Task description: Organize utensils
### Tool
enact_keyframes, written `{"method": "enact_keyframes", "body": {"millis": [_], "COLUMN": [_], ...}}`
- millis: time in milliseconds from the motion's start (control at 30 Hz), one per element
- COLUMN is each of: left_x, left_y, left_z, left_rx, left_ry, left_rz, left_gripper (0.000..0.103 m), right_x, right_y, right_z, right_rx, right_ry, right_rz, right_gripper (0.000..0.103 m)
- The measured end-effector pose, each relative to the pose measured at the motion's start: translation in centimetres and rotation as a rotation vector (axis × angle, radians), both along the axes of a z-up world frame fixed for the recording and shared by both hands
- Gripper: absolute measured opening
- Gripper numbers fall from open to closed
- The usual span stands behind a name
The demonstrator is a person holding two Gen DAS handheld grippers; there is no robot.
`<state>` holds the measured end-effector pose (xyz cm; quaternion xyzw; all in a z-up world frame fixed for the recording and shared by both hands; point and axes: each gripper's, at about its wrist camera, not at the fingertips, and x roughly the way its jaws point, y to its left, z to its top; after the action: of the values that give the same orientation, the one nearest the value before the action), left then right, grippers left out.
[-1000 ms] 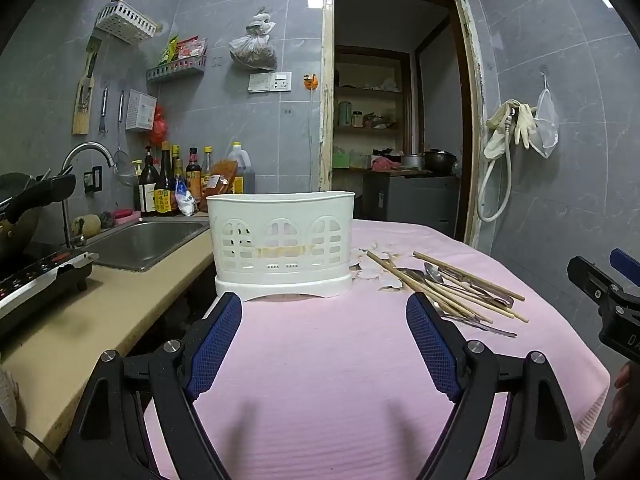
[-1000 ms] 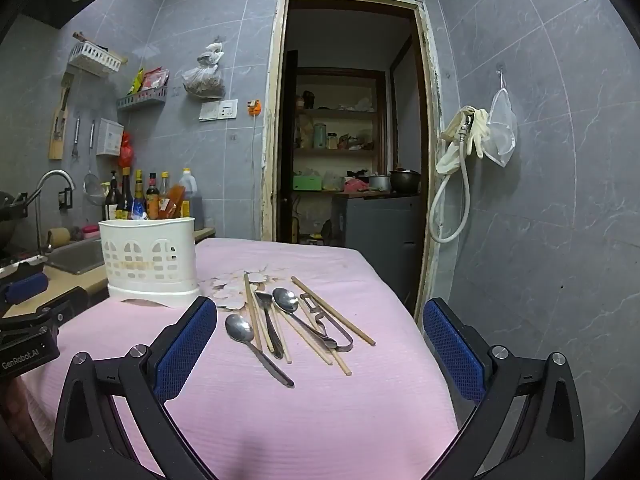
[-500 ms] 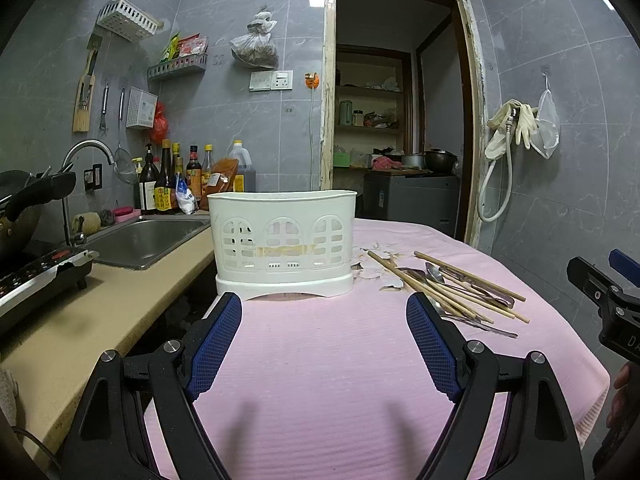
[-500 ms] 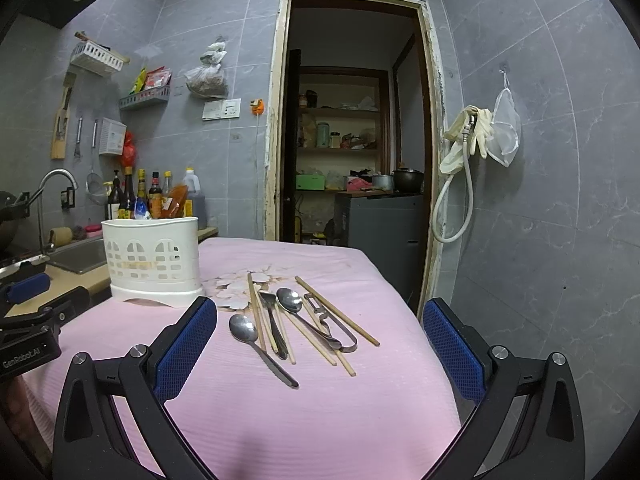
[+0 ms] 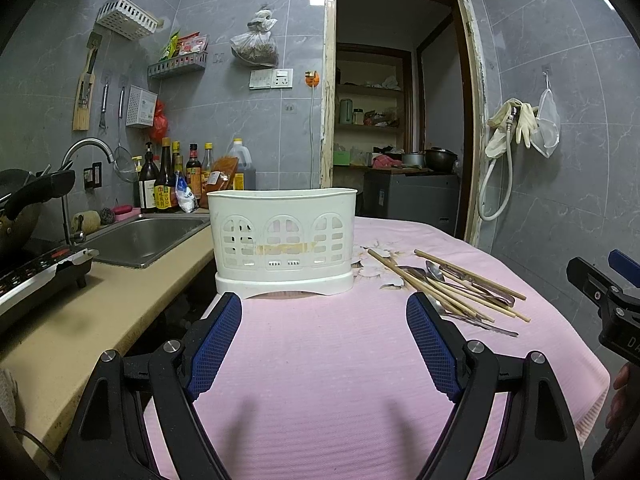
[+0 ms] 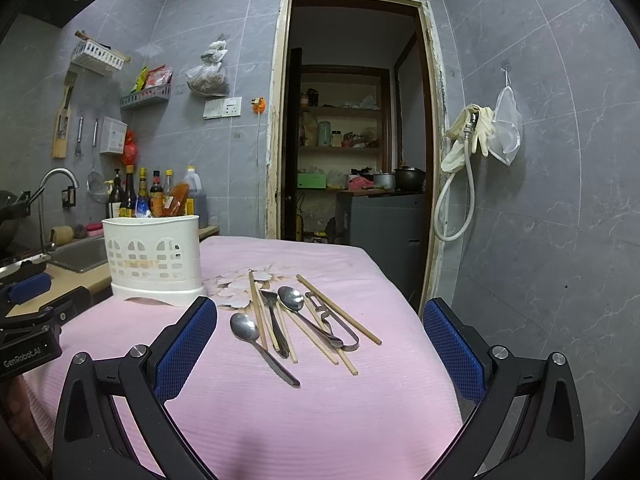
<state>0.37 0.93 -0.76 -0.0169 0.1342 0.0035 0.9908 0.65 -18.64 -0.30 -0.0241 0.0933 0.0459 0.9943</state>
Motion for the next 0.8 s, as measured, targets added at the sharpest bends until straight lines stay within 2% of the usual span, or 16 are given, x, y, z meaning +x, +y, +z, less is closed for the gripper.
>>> {"method": "enact_keyframes", "body": {"millis": [800], "left_x": [0.10], "left_y": [0.04], "left_z": [0.03], "left_rx": [-0.001], "left_ry": [0.004], "left_rz": [-0.001], "left_gripper": [0.080], "right_x": [0.11], "right_y": [0.15], "right_z": [-0.03], "right_rx": [0.004], "right_ry": [0.004], "right_rz": [0.001], "right_gripper": [0.103]}}
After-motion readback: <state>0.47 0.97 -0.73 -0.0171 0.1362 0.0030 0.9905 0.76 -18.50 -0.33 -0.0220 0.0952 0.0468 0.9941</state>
